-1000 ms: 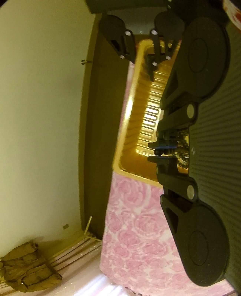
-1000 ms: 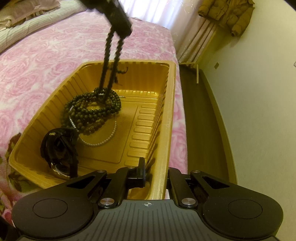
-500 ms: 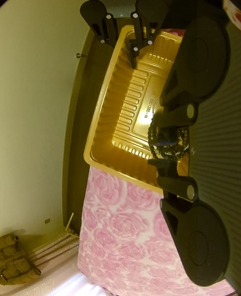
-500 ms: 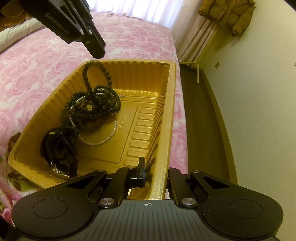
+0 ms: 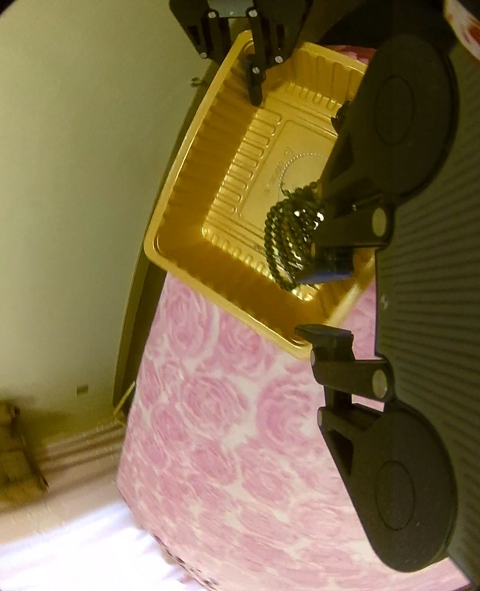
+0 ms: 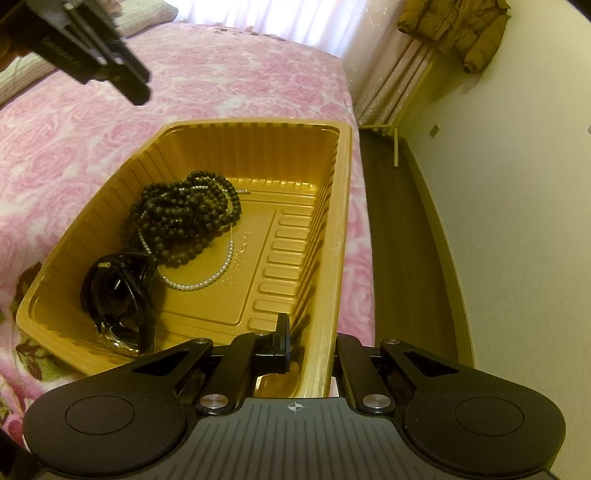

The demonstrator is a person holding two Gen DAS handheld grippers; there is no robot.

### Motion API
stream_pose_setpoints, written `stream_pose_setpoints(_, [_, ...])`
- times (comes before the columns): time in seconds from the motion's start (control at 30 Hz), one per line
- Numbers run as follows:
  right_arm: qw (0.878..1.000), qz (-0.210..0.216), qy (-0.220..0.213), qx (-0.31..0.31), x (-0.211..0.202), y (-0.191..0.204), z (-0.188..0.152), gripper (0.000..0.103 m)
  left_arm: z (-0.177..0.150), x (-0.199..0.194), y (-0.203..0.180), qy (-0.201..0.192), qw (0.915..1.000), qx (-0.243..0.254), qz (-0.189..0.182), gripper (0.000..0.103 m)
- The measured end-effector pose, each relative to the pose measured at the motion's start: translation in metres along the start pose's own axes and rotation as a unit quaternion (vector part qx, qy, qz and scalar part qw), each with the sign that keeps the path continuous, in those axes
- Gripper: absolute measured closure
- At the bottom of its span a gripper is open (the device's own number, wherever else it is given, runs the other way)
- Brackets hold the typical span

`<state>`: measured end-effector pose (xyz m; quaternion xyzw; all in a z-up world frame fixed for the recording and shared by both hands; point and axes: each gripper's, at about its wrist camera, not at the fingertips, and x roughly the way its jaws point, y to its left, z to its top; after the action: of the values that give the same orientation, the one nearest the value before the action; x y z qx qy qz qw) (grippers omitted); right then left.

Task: Organize jewelry
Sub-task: 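Release the tray rim with the right gripper while withdrawing the left gripper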

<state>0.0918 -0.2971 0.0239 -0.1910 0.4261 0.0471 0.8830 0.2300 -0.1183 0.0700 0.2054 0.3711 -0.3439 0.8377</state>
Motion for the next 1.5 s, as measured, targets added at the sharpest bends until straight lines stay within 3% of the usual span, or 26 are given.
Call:
stream_pose_setpoints(0.2, [1.0, 0.013, 0.001, 0.013, 0.002, -0.006, -0.001, 0.097, -0.03, -0.021, 0.011, -0.026, 0.9967, -0.077, 0.008, 0.08])
stream_pose_setpoints(0.5, [0.996, 0.059, 0.001, 0.074, 0.01, -0.028, -0.007, 0.098, -0.057, -0.035, 0.006, -0.034, 0.9933, -0.11, 0.003, 0.071])
stream_pose_setpoints(1.0, [0.967, 0.144, -0.013, 0.208, 0.03, -0.061, -0.008, 0.1, -0.093, -0.047, 0.005, -0.033, 0.9852, -0.168, 0.013, 0.063])
stream_pose_setpoints(1.17, [0.953, 0.163, -0.011, 0.255, 0.04, -0.051, -0.005, 0.099, -0.114, -0.054, 0.013, -0.035, 0.9778, -0.205, 0.021, 0.063])
stream_pose_setpoints(1.5, [0.949, 0.177, 0.001, 0.261, 0.045, -0.043, -0.007, 0.099, -0.155, -0.085, 0.02, -0.056, 0.9592, -0.274, 0.041, 0.06])
